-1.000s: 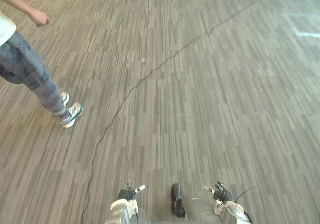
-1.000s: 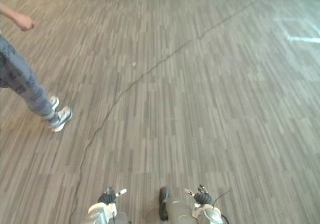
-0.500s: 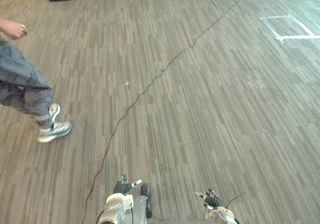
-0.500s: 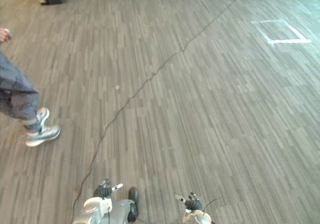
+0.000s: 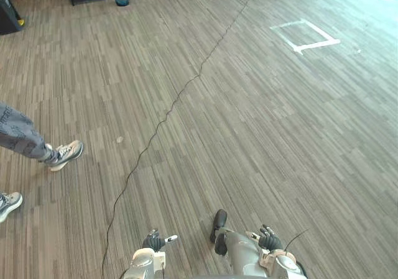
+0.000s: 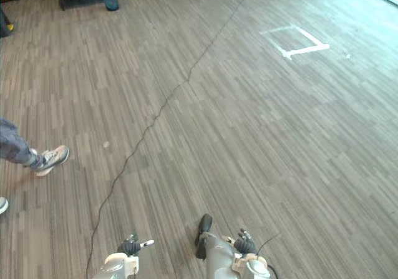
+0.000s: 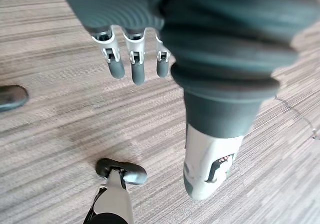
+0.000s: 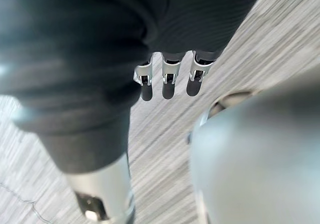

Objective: Pick up cushions and gather them together orderly.

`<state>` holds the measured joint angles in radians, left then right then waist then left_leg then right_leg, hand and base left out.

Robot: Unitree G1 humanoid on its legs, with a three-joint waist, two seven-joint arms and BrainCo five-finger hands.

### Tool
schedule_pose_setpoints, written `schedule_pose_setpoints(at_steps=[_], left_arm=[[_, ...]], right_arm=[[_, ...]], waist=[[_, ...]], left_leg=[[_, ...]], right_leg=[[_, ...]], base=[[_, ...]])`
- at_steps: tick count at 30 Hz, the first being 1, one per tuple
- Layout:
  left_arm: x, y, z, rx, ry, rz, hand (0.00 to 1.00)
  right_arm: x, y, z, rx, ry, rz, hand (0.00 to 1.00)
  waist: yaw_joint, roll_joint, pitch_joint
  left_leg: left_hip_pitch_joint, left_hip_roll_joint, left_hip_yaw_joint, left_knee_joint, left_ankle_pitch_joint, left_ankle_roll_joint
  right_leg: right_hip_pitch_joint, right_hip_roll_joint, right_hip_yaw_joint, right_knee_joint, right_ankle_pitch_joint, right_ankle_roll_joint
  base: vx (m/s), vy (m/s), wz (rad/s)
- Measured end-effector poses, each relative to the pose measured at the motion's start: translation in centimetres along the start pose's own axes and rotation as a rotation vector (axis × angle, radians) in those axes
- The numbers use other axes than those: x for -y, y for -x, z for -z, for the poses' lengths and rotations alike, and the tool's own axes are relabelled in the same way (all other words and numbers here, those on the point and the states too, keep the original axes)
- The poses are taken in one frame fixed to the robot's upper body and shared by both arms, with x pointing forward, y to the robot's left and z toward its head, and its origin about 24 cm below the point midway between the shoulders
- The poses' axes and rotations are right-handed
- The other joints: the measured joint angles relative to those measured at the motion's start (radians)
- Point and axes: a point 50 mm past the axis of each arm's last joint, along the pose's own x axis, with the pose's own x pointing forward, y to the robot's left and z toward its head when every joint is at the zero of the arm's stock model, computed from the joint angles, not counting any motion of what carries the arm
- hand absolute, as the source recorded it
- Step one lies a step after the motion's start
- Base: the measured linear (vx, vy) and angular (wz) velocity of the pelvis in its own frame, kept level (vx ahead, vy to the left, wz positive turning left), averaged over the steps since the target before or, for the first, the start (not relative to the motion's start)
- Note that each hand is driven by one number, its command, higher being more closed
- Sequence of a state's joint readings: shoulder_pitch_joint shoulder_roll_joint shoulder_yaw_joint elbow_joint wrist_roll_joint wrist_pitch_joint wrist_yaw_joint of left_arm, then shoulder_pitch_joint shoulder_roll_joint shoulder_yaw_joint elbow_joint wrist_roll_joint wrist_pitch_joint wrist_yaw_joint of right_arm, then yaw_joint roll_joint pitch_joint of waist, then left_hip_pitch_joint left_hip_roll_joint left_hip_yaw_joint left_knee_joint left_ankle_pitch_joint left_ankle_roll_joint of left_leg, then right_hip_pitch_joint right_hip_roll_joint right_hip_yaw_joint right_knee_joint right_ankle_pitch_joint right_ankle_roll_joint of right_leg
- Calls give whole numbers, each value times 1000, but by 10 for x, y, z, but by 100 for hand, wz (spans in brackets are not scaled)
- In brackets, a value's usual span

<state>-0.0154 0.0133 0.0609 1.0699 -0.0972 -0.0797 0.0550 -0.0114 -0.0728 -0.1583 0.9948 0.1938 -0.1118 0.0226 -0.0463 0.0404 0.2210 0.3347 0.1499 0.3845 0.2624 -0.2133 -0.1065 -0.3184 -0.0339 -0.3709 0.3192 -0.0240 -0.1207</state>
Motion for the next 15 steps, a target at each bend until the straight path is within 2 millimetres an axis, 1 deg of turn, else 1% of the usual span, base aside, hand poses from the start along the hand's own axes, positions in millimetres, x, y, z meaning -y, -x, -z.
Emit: schedule_pose_setpoints(at_steps=[1,2,3,4,5,6,7,8,9,10,11,12,13,14,15], left_arm=[[-1,0,1,-4,9,-6,0],[-3,1,0,6,32,-16,0],[-4,1,-2,19,61,-24,0],[-5,1,-5,29,80,-30,0],[-6,0,-9,50,106,-41,0],[-8,1,-10,56,106,-44,0],[-11,0,-17,88,104,-52,0],[-12,1,-19,101,104,-53,0],[-13,1,-21,116,108,-56,0],[-13,1,-22,118,113,-59,0],[-13,1,-22,117,114,-59,0],[-13,1,-20,112,119,-61,0],[-12,1,-19,108,115,-58,0],[-11,1,-18,101,109,-52,0],[-11,1,-18,100,104,-51,0]], right_arm=[[0,0,0,-1,1,1,0],[2,1,2,-5,7,2,0],[2,1,3,-10,8,3,0],[1,2,4,-12,12,1,0],[-1,2,6,-18,21,-7,0],[-3,2,7,-21,25,-14,0],[-6,3,11,-37,35,-26,0],[-7,3,12,-42,34,-27,0],[-10,2,9,-32,31,-33,0],[-10,2,8,-29,29,-33,0],[-10,2,9,-32,29,-33,0],[-10,2,10,-37,29,-33,0],[-9,3,11,-40,30,-31,0],[-6,4,13,-46,34,-24,0],[-4,5,18,-57,35,-18,0]], waist=[[-2,4,2],[-2,14,4],[5,17,13],[10,15,17],[24,4,26],[33,-2,28],[49,-19,25],[56,-27,26],[63,-25,29],[62,-21,30],[62,-22,30],[62,-22,28],[63,-16,24],[64,-2,15],[72,0,12]], left_leg=[[-37,26,-13,104,16,-19],[-155,95,-81,407,121,-52],[-238,132,-116,631,120,-59],[-270,143,-120,708,106,-64],[-326,135,-122,800,59,-58],[-359,128,-121,805,37,-47],[-443,95,-118,737,-12,-18],[-472,84,-119,691,-27,-6],[-530,59,-127,568,-42,14],[-567,33,-148,455,-44,17],[-579,-6,-195,310,-29,10],[-581,-60,-286,60,36,-18],[-590,-70,-326,-37,78,-34],[-618,-71,-364,-93,120,-28],[-624,-70,-367,-87,155,-11]], right_leg=[[17,14,7,-2,-17,-3],[76,58,34,-27,-51,-10],[133,96,72,-44,-66,-34],[166,113,94,-52,-77,-40],[248,139,154,-80,-106,-66],[281,144,180,-101,-113,-69],[356,149,252,-154,-111,-53],[376,149,275,-169,-114,-47],[421,147,330,-192,-123,-30],[455,142,368,-207,-130,-18],[483,128,401,-225,-139,-3],[530,110,457,-260,-154,20],[551,105,482,-280,-163,33],[575,102,507,-289,-190,52],[588,97,521,-281,-215,55]], base=[[530,-264,-60],[542,-176,-72],[545,-143,-83],[554,-101,-112],[434,-64,-102],[610,-70,-146],[473,-30,-120],[538,-4,-147],[466,68,-116],[493,100,-120],[531,168,-119],[548,225,-111],[680,332,-117],[587,326,-90],[630,373,-93]])
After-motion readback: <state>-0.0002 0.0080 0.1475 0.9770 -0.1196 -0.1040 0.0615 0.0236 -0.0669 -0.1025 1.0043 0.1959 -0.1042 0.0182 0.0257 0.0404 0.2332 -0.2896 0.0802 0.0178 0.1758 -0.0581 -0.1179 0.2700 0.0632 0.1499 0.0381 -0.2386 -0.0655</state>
